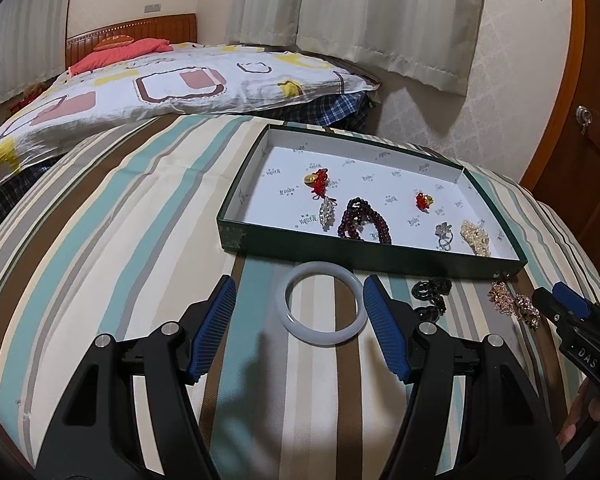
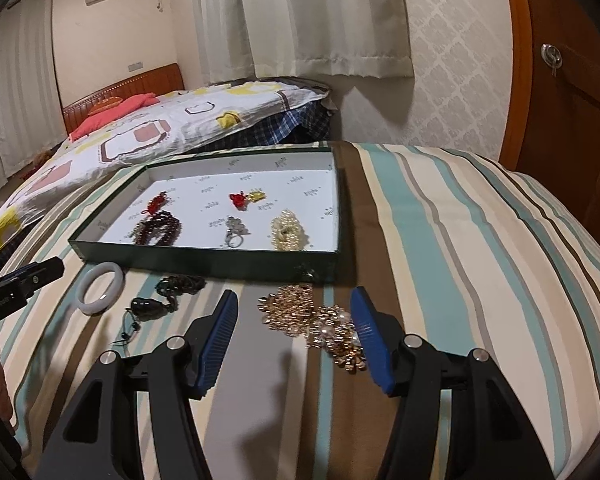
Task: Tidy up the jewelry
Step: 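Withdraw both tools from the box toward the loose jewelry on the bedspread, then grasp the white jade bangle with the left tool while the right tool grasps the gold-and-pearl brooch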
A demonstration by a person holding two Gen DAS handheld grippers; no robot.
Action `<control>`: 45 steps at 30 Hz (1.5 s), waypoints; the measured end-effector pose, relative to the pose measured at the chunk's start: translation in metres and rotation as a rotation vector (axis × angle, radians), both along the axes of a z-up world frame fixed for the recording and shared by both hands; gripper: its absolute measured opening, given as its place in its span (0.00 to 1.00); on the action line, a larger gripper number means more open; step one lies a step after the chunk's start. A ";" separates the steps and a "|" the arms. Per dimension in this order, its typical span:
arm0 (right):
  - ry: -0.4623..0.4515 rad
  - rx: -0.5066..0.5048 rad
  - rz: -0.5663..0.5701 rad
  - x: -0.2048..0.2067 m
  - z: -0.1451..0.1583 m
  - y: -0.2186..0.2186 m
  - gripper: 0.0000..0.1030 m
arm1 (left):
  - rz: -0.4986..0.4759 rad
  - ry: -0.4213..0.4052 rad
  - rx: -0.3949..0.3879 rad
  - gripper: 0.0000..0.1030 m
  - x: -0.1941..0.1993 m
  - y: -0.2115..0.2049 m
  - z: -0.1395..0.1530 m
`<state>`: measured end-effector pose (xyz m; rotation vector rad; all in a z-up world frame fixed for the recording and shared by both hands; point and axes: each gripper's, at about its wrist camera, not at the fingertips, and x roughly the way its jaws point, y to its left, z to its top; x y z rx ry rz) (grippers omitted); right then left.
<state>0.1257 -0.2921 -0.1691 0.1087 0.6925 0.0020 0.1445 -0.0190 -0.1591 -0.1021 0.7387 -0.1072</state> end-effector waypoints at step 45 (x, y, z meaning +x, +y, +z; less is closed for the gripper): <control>0.095 0.038 -0.025 0.008 -0.020 -0.021 0.27 | -0.014 0.078 0.035 0.63 0.023 -0.007 -0.023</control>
